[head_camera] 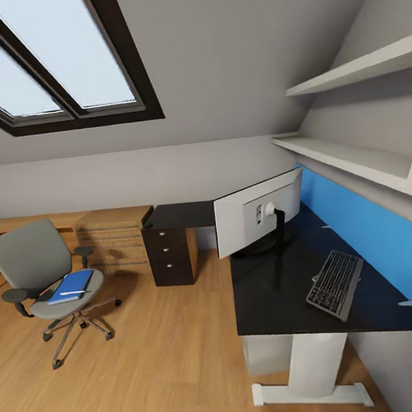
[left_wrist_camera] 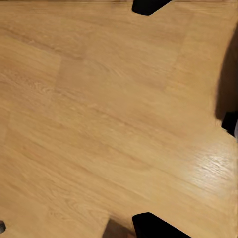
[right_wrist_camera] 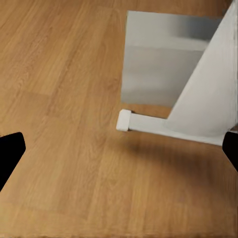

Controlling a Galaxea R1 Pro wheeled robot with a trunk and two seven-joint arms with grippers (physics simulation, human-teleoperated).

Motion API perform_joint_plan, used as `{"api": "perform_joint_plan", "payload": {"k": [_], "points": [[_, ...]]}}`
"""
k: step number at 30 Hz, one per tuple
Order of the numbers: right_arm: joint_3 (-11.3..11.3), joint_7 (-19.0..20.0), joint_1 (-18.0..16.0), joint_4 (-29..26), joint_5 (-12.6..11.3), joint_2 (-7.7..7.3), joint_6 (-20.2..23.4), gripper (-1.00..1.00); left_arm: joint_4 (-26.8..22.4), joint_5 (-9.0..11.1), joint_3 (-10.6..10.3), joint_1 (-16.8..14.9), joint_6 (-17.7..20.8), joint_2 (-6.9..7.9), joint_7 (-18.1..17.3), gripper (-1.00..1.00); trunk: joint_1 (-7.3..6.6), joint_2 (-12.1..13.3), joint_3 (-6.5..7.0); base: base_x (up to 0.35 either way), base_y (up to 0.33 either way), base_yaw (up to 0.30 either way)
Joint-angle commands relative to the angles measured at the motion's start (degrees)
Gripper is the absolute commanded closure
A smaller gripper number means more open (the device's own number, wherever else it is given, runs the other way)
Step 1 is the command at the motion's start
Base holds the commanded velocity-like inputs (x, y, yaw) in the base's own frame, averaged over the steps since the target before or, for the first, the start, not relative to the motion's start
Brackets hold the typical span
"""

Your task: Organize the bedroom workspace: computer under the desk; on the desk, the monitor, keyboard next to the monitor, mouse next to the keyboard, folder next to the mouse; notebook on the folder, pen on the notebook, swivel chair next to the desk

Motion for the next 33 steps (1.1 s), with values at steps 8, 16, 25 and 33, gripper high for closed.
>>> {"api": "perform_joint_plan", "payload": {"k": [8, 16, 25, 33], "points": [[0.48, -0.61, -0.06, 0.05, 0.05, -0.01, -0.02, -1.0, 0.01, 0.69, -0.23, -0.07, -0.45, 0.2, 0.28, -1.0, 0.0, -0.09, -0.1, -0.136, -0.199, 0.0], [0.42, -0.54, -0.07, 0.0, -0.02, -0.05, -0.12, -1.0, 0.01, 0.75, 0.26, -0.07, -0.54, 0.48, 0.35, -1.0, 0.0, -0.09, -0.1, -0.008, -0.013, 0.0], [-0.6, -0.84, -0.07, -5.06, -0.48, -0.58, 0.37, -1.0, 0.01, 0.8, 0.53, -0.07, -0.51, 1.16, 0.37, -1.0, 0.0, -0.09, -0.1, 0.0, -0.001, 0.0], [-7.95, -0.92, -0.01, -27.63, -6.34, -3.87, 13.03, -1.0, 0.01, 1.01, 2.01, -0.07, -0.47, 3.13, 0.22, -1.0, 0.0, -0.09, -0.1, 0.0, 0.0, 0.0]]}}
